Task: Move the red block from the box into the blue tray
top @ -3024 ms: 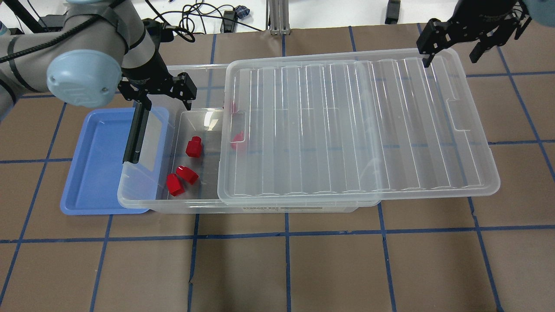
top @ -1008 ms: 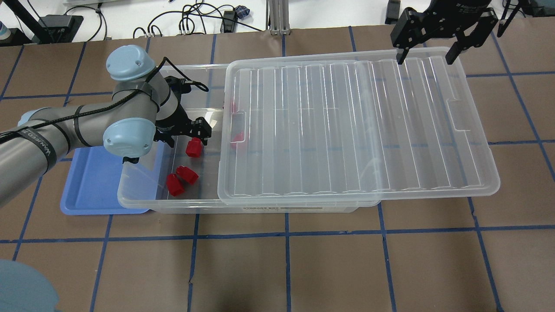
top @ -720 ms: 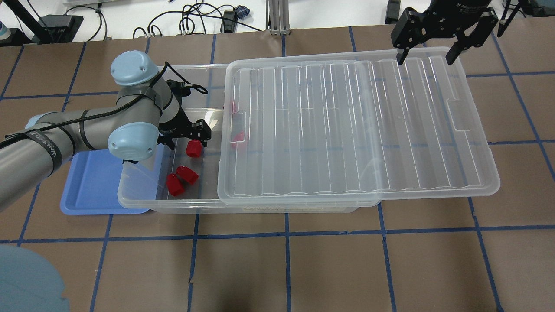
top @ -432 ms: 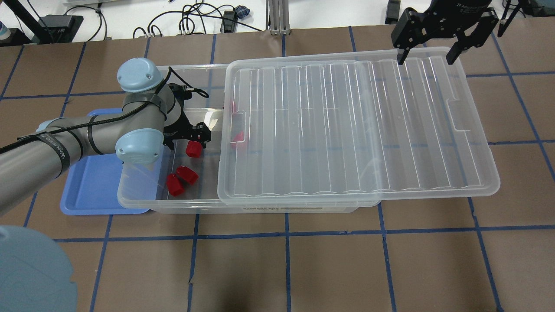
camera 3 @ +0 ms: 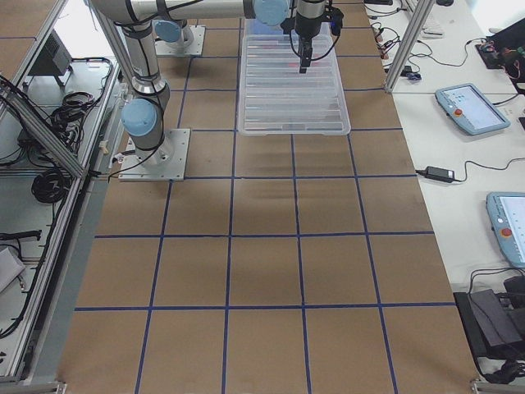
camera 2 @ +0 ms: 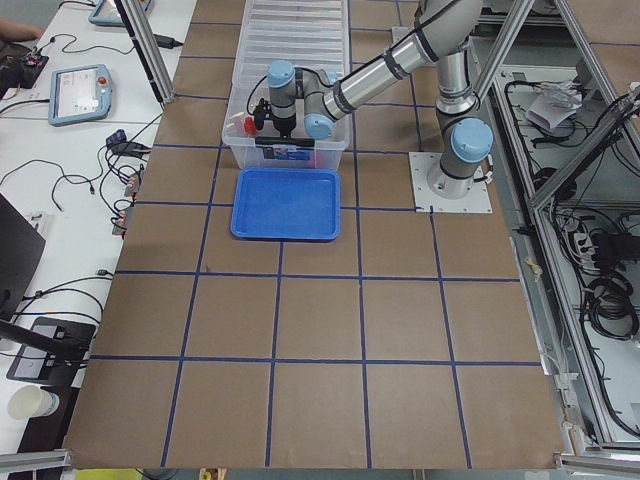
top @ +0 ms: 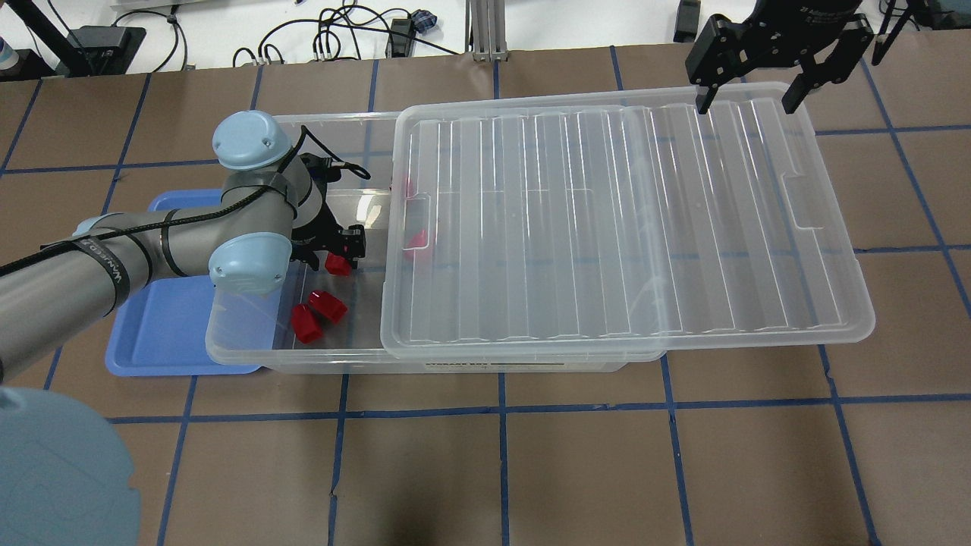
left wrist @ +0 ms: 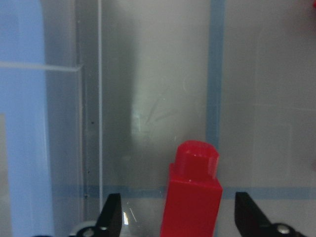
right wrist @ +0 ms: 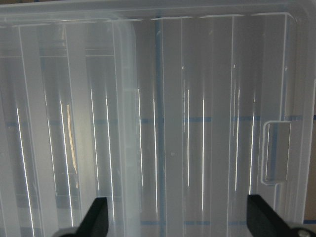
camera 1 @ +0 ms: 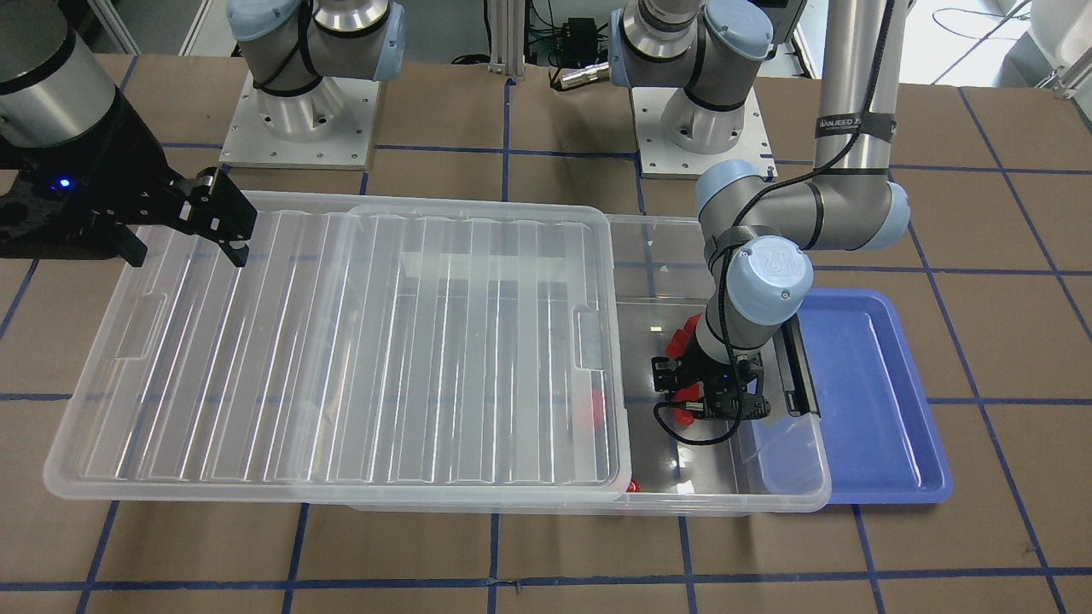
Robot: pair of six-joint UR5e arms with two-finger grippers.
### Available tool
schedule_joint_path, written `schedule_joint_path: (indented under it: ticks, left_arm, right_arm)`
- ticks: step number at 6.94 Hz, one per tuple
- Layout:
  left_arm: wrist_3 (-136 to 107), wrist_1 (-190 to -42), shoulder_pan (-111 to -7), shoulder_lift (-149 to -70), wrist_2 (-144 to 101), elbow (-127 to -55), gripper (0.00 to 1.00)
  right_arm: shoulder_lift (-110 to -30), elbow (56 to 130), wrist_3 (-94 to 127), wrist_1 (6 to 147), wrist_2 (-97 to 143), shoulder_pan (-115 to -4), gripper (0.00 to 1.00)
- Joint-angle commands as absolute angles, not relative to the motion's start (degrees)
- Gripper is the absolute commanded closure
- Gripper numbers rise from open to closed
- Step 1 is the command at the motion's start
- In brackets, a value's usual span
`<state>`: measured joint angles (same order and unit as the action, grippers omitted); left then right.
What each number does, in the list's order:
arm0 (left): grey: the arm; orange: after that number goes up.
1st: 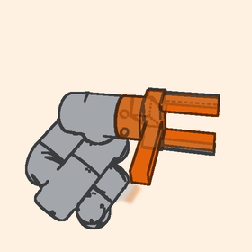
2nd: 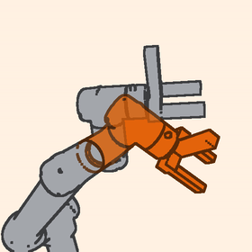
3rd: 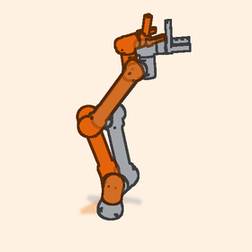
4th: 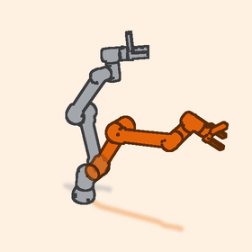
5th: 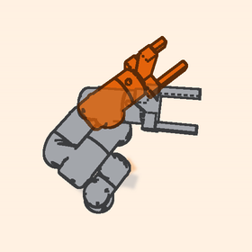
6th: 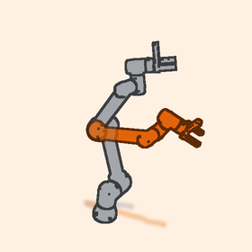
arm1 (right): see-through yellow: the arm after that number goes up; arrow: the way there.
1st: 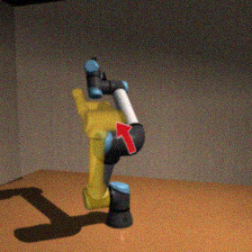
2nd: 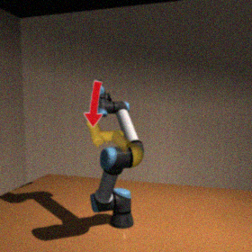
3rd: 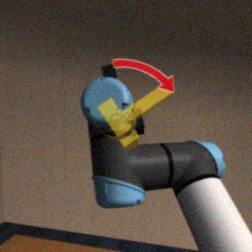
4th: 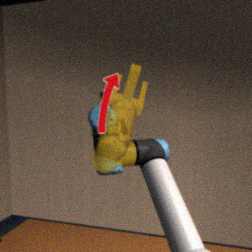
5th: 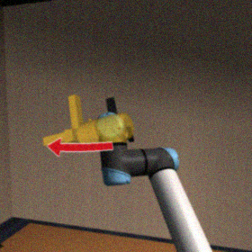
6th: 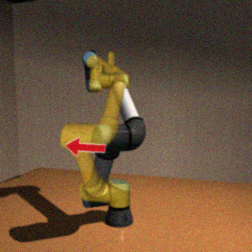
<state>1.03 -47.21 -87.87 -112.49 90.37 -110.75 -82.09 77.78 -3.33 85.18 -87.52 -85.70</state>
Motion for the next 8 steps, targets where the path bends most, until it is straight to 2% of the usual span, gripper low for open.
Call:
schedule_joint_path:
  ticks: [1,2,4,6,8]
  left_arm:
    - [1.0,-47.0,-87.8,-111.5,90.2,-111.5,0.78]
    - [1.0,-47.7,-88.1,-110.8,90.3,-111.2,0.86]
    - [0.8,-49.6,-88.2,-108.0,85.9,-108.9,0.86]
    - [-0.5,-61.1,-88.3,-105.2,85.7,-102.0,0.86]
    - [-0.4,-77.8,-87.5,-102.9,86.6,-90.9,0.86]
  right_arm:
    - [-82.0,77.9,-3.7,85.2,-87.6,-85.3,0.00]
    - [-81.7,78.0,-6.5,86.0,-87.7,-84.2,0.00]
    - [-81.7,78.3,-11.7,86.0,-87.8,-75.5,0.00]
    - [-81.0,78.7,-20.9,86.2,-89.2,-67.9,0.00]
    - [-80.5,80.6,-23.9,87.9,-93.6,-66.1,0.00]
